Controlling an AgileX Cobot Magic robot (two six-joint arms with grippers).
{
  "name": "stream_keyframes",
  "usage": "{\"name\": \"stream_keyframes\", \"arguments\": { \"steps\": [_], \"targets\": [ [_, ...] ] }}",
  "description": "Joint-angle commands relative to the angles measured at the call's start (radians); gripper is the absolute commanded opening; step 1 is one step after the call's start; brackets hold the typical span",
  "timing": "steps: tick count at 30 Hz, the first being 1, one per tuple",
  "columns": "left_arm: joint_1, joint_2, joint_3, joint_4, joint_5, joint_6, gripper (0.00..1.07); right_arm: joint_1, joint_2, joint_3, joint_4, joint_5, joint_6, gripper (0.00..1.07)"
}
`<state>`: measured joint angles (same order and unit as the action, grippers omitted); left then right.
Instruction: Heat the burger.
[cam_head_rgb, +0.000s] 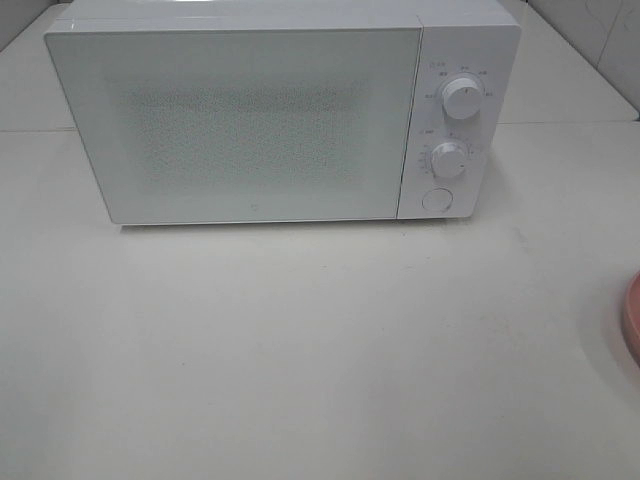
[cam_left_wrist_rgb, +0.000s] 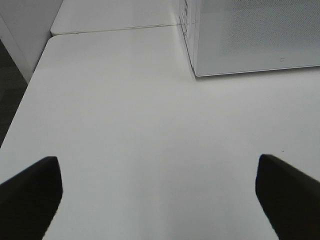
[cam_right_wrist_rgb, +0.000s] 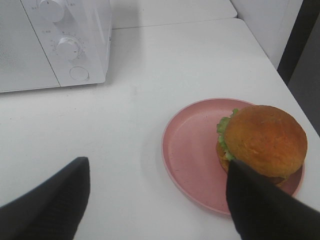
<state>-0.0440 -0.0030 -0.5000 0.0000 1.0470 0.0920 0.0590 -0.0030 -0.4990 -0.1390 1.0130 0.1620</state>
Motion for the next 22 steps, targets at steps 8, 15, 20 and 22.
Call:
{"name": "stream_keyframes", "arguments": {
  "steps": [8, 15, 20, 22],
  "targets": [
    [0.046, -0.026, 0.002, 0.0, -0.009, 0.004, 1.04, -0.003, -0.026, 0.002, 0.0, -0.006, -0.01, 0.75],
    [0.045, -0.026, 0.002, 0.0, -0.009, 0.004, 1.04, -0.003, -0.026, 0.002, 0.0, -0.006, -0.01, 0.75],
    [0.045, -0.026, 0.002, 0.0, -0.009, 0.004, 1.04, -0.003, -0.026, 0.002, 0.0, -0.006, -0.01, 0.75],
    [0.045, -0.026, 0.002, 0.0, -0.009, 0.004, 1.04, -0.003, -0.026, 0.002, 0.0, -0.006, -0.01, 0.75]
  ]
}}
